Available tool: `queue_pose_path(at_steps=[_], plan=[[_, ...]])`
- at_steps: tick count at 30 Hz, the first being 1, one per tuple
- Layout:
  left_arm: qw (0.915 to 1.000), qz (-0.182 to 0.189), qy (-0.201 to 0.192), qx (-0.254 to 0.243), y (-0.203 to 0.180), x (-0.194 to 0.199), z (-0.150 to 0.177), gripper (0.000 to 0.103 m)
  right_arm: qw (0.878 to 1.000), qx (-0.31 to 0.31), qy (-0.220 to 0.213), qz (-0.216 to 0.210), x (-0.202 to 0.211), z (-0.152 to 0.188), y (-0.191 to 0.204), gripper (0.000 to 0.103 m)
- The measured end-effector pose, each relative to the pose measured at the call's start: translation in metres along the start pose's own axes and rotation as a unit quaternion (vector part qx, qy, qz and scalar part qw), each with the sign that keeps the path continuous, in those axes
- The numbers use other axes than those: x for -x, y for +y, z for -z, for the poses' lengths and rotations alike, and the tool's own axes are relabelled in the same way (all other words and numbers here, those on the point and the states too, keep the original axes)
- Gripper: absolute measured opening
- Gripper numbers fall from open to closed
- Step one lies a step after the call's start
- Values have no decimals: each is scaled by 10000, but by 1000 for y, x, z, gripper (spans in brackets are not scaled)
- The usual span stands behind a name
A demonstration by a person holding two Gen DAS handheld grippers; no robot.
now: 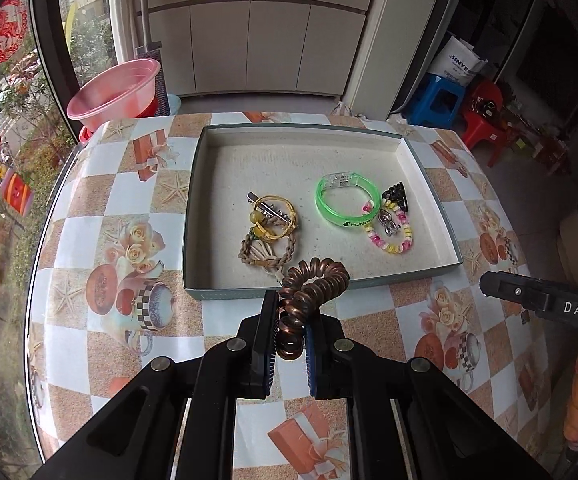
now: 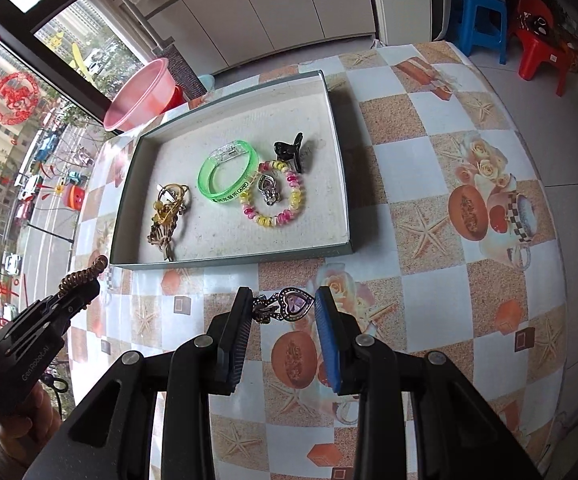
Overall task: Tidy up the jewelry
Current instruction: 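Carry both items into the tray and open the right tool to drop the pendant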
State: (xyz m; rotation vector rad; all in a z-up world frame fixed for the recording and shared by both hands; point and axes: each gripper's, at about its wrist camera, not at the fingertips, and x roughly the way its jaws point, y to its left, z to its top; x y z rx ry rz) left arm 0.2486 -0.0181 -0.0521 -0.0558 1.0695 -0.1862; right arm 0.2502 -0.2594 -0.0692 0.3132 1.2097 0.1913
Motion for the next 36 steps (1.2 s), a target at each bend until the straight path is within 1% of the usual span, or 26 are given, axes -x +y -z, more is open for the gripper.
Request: queue_pose_path(at_steps=[4, 8, 12, 20, 28, 36], plan=[[9999, -80, -16, 123, 3, -10, -15, 25, 9999, 97, -50, -14, 0, -15, 5, 35], [9994, -172, -39, 302, 10, -23, -32, 25, 9999, 30, -86, -84, -6, -33, 5, 35], [9986, -301, 21, 445, 15, -40, -44, 25, 9999, -12, -109, -106, -16, -52, 4, 35], [9975, -550, 132, 413, 12, -73, -57, 25, 10000, 45, -74, 33, -41, -84, 7, 35], [9966, -746, 176, 295, 9, -95, -63, 25, 9999, 133, 68, 74, -66, -97, 7, 35], [9957, -891, 223, 134, 3, -113, -61, 25, 9994, 162, 243, 161, -87, -93, 1, 35]])
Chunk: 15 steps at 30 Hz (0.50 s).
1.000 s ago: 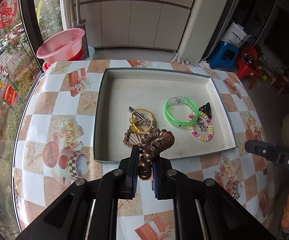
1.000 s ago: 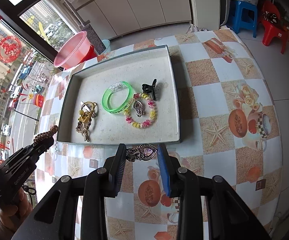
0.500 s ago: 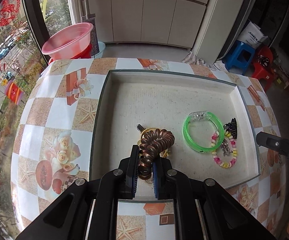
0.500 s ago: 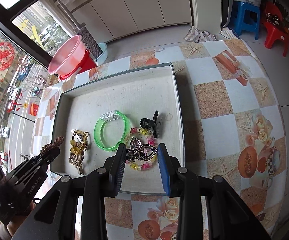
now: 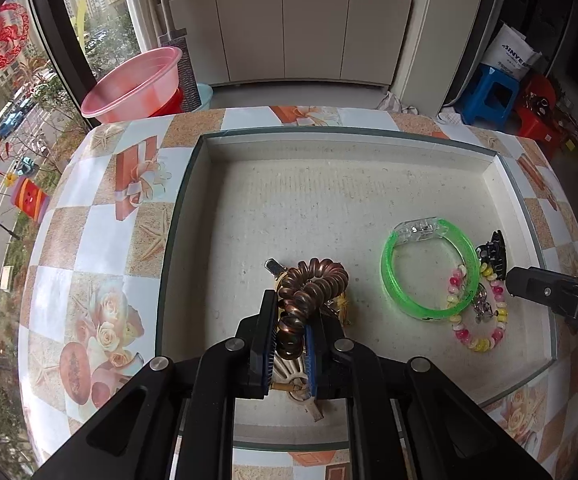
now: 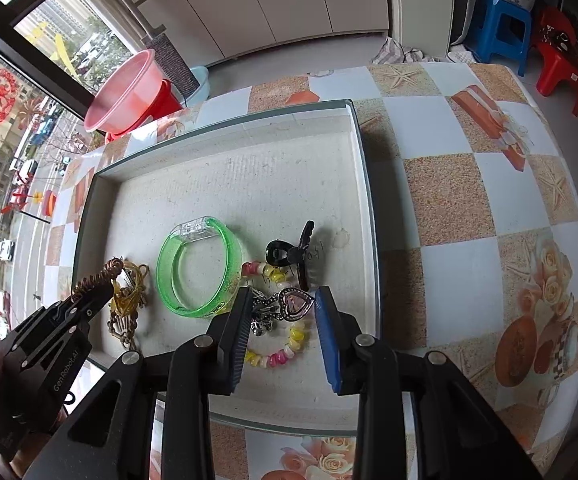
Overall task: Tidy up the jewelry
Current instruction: 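Carry both items into the tray and open the right tool to drop the pendant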
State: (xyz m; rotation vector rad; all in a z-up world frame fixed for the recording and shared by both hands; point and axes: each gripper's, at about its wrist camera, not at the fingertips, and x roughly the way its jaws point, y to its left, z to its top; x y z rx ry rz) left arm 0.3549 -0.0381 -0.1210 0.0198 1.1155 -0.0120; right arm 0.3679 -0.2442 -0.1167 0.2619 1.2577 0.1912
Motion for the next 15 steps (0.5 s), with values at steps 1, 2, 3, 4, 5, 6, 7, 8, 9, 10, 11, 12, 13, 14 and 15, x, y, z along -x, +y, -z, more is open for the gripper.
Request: queue_pose_path(at_steps=[1, 2, 3, 4, 5, 6, 7, 8, 9, 10, 11, 12, 13, 14, 15], plan=[[10000, -34, -3, -34, -1, -2, 1, 25, 10000, -5, 11, 19, -2, 0, 0, 35], [9999, -80, -12, -60, -3, -3, 1, 25, 10000, -4, 24, 19, -4, 1, -1, 35], [9999, -109, -23, -96, -5, -4, 2, 25, 10000, 4, 33, 22, -6, 1, -2, 35], [9998, -136, -32, -141, -6, -4, 3, 25, 10000, 22, 36, 40, -8, 2, -2, 35], [9996, -184, -43, -191, -8, -5, 3, 25, 10000, 49, 42, 66, -9, 3, -3, 35], [9994, -239, -58, -248, -10, -6, 3, 25, 9999, 75, 56, 96, -11, 3, -3, 35], [9992, -275, -60, -297, -12, -7, 4, 25, 9999, 87, 77, 119, -14, 4, -3, 35], [9989, -300, -52, -350, -15, -7, 5, 25, 9998, 87, 95, 119, -16, 5, -4, 37], [9986, -342, -64, -391, -16, -8, 5, 25, 9999, 74, 91, 112, -17, 5, -5, 37], [9983, -380, -81, -424, -17, -8, 6, 25, 9999, 76, 60, 105, -17, 6, -6, 37], [9981, -408, -91, -449, -18, -7, 7, 25, 9999, 98, 52, 114, -17, 6, -6, 37], [9980, -425, -92, -463, -19, -7, 7, 25, 9998, 133, 52, 133, -17, 5, -6, 37], [9979, -438, -93, -474, -19, -7, 7, 25, 9997, 172, 49, 142, -17, 5, -5, 39], [9978, -443, -88, -482, -20, -6, 8, 25, 9997, 199, 55, 124, -17, 5, -5, 41], [9978, -449, -83, -489, -20, -5, 8, 25, 9997, 208, 59, 83, -17, 5, -5, 43]])
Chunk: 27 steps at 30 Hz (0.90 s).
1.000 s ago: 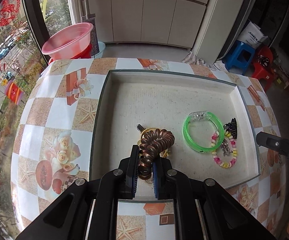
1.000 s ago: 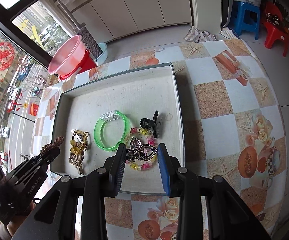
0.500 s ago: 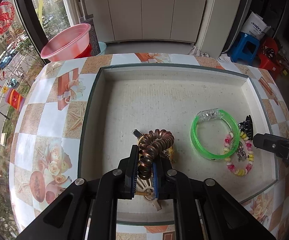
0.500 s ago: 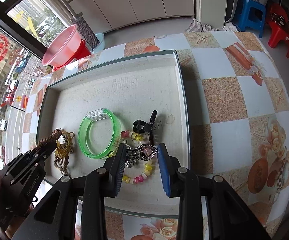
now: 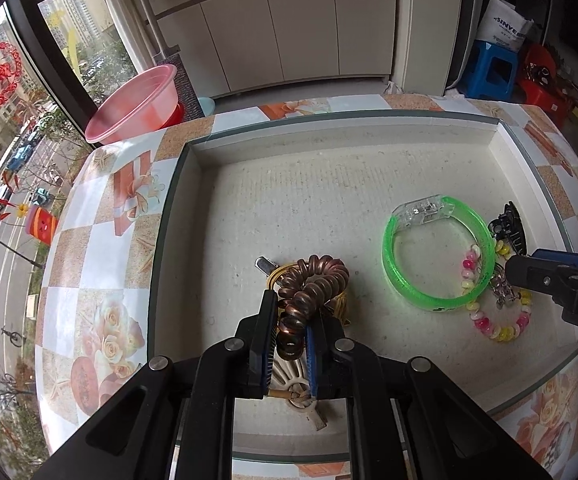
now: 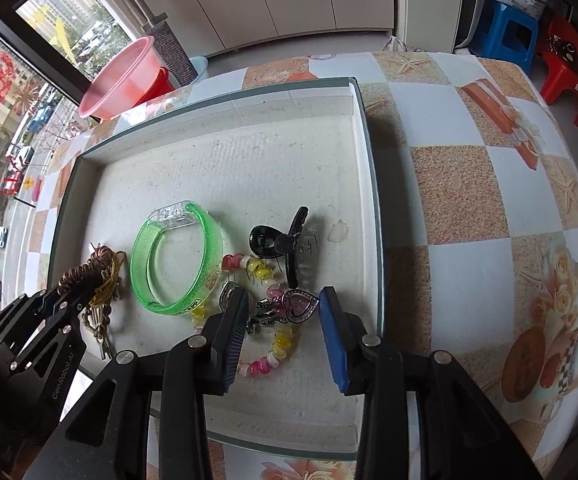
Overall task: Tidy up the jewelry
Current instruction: 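Carry both items into the tray and open the right tool to drop the pendant, then open the left tool to drop the brown coil hair tie in the tray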
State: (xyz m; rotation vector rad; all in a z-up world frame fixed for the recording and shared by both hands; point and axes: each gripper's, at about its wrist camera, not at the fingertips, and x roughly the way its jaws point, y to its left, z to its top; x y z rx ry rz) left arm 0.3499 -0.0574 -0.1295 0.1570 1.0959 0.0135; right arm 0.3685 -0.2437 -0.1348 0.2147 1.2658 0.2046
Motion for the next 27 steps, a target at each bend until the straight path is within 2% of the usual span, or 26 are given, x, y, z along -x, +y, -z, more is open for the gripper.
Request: queue_pose_path(at_steps=[2, 10, 17, 27], plan=[[10000, 3, 19, -6, 0, 1, 0, 25, 10000, -40, 9, -90, 0, 0, 0, 54], [9999, 93, 51, 50, 3, 4, 1, 25, 9990, -223, -160, -351, 14, 1, -2, 64], [10000, 62, 66, -7, 1, 4, -1, 25, 9984, -329, -189, -416, 29, 5, -6, 65], [9998, 141, 117, -38, -2, 2, -8, 26, 9989, -346, -191, -269, 44, 8, -14, 65]])
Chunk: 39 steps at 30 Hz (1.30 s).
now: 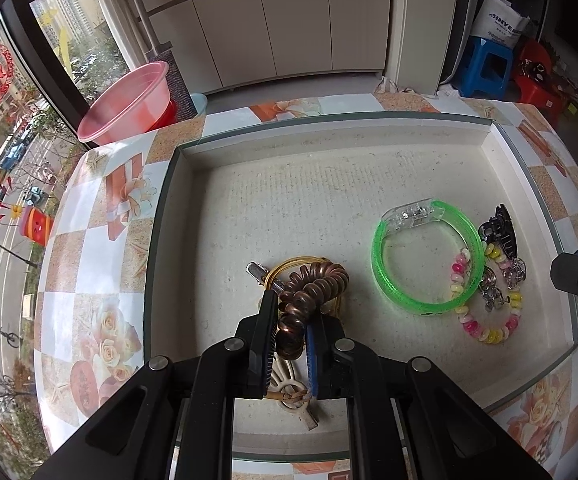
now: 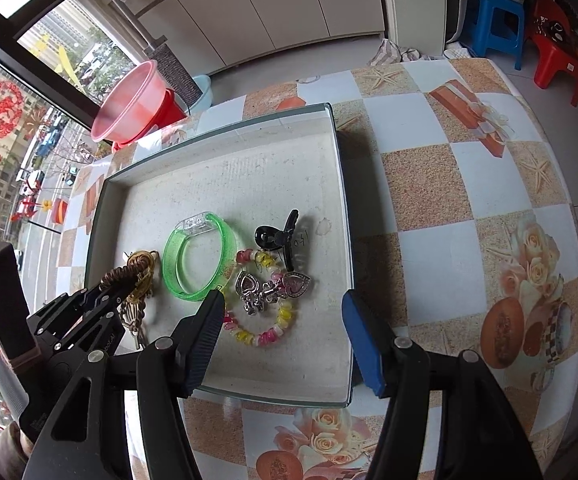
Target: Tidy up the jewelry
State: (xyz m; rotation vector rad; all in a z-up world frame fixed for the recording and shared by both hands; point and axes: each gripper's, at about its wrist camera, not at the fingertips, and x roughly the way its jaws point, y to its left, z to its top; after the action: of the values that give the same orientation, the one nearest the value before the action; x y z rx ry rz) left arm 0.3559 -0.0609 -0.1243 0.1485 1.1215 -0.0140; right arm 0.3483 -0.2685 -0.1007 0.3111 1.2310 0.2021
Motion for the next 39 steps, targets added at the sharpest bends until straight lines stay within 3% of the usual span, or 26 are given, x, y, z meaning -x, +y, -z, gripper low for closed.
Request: queue_pose_path(at_steps=[3, 4, 5, 6, 8, 18, 21, 31, 34, 39], plan=[[10000, 14, -18, 3, 1, 1, 0, 26, 10000, -42, -32, -12, 4, 0, -2, 65], [10000, 21, -28, 19, 1, 2, -1, 42, 10000, -48, -38, -15, 4, 1, -3, 65], [10000, -11, -53, 49, 2, 4, -1, 98, 10000, -46, -42, -14, 5, 1, -4, 65], [9998, -90, -105, 128, 4, 8, -1, 103, 10000, -41, -48, -11, 6, 2, -4, 65], [9992, -124, -343, 138, 5, 15, -3, 103, 10000, -34, -52, -16, 7, 3, -4, 65], [9994, -229, -228, 81, 8, 19, 0, 103, 10000, 11, 42, -6, 3, 9, 0, 65], [9996, -210, -146, 93, 9, 20, 4, 103, 9999, -16, 127, -25, 1, 11, -1, 77], [9996, 17, 32, 268, 15, 32, 23, 103, 9997, 25, 186, -173, 4, 24, 7, 89], [9996, -19, -68, 260, 16, 42, 33, 103, 9996, 155, 76, -219, 8, 29, 12, 103], [9990, -98, -379, 200, 15, 66, 54, 103, 9990, 427, -70, 59, 15, 51, 22, 103]])
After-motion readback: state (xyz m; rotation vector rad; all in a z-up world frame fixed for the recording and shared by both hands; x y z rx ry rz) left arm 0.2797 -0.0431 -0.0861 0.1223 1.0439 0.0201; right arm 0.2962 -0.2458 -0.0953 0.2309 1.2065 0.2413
